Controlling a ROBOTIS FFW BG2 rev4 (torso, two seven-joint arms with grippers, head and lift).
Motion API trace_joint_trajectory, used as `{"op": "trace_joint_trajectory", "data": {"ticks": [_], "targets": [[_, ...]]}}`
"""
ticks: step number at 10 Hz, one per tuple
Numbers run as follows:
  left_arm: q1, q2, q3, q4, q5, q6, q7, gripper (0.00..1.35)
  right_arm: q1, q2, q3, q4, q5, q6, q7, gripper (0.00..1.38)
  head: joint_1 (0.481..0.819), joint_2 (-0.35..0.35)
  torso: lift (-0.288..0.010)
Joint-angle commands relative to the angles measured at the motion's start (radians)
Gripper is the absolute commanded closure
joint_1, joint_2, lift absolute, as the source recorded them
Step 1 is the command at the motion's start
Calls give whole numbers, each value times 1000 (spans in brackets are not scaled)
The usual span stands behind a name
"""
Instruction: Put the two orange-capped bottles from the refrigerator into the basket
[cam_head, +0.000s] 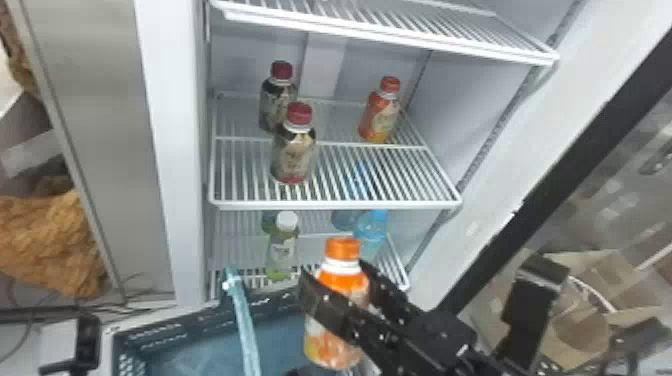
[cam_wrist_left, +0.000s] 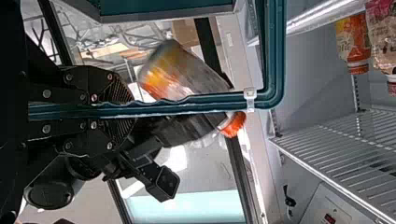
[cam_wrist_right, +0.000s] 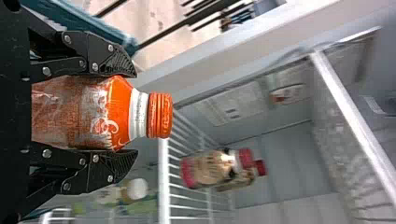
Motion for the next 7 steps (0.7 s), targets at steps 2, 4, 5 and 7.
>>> {"op": "trace_joint_trajectory", "data": {"ticks": [2, 4, 5, 7], "targets": [[2, 0, 0, 0, -2, 0, 0, 1197, -18, 0, -23, -6, 69, 199, 45, 967, 695, -320, -40], [2, 0, 0, 0, -2, 0, 0, 1197, -58, -2, -25, 16, 99, 260, 65, 739, 695, -343, -40], [2, 0, 0, 0, -2, 0, 0, 1197, -72, -2, -27, 33, 99, 268, 71, 512, 695, -350, -40], [2, 0, 0, 0, -2, 0, 0, 1197, -87, -3, -27, 35, 111, 260, 74, 234, 695, -350, -40]]}}
